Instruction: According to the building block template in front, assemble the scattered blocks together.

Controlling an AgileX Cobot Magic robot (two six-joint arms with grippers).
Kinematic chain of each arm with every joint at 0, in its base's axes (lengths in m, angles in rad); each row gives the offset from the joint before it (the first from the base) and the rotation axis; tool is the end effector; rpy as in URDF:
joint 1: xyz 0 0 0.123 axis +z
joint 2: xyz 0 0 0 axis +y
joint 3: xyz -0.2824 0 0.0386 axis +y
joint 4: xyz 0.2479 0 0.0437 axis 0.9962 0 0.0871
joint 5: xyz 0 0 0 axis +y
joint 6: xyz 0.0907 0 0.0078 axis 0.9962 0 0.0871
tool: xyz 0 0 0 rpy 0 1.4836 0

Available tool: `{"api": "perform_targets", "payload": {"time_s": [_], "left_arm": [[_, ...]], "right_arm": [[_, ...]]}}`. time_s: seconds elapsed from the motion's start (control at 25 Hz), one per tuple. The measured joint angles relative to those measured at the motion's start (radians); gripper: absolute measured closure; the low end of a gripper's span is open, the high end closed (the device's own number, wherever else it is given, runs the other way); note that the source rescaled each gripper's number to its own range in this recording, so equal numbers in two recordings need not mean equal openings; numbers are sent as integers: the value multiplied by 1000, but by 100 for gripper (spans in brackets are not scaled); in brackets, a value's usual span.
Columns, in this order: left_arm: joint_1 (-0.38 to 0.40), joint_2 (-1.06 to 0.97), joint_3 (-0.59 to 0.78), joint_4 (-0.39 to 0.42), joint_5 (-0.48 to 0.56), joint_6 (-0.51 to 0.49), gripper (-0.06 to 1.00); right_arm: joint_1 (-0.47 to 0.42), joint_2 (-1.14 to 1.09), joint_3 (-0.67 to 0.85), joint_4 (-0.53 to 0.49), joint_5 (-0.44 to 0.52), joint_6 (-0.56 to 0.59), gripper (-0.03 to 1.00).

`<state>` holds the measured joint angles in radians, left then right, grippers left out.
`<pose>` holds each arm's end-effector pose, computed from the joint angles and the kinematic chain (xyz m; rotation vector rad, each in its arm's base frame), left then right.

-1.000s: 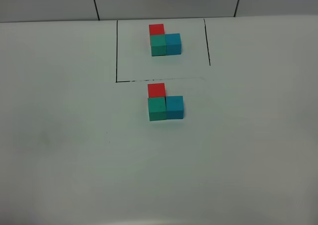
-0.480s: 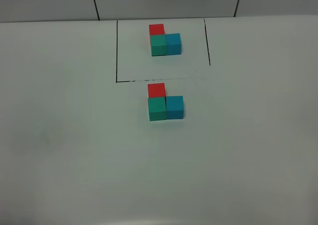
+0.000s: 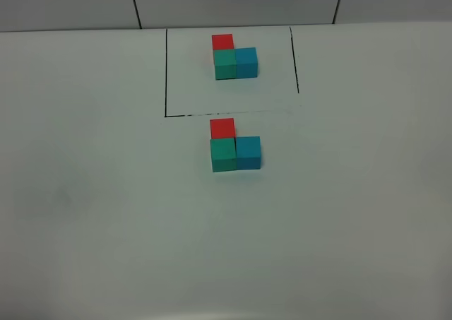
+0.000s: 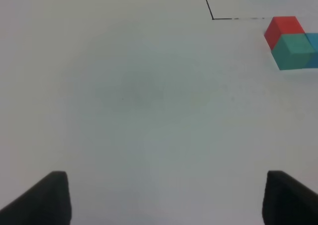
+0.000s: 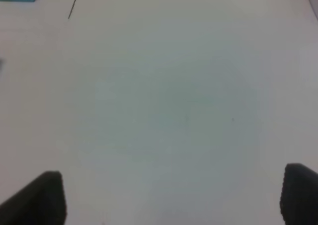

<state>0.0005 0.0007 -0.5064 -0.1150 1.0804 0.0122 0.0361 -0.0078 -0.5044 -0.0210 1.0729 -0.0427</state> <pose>-0.0066 -0.0092 0.2778 0.0191 2.0553 -0.1300 -0.0070 -0.0019 0.2774 -0.0792 2.0427 -0.0292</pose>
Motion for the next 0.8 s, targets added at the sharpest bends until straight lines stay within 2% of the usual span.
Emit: {"api": "perform_targets", "payload": {"time_s": [0.8], "left_arm": [[0, 0, 0, 0, 0, 0, 11]], "right_arm": [[0, 0, 0, 0, 0, 0, 15]]}}
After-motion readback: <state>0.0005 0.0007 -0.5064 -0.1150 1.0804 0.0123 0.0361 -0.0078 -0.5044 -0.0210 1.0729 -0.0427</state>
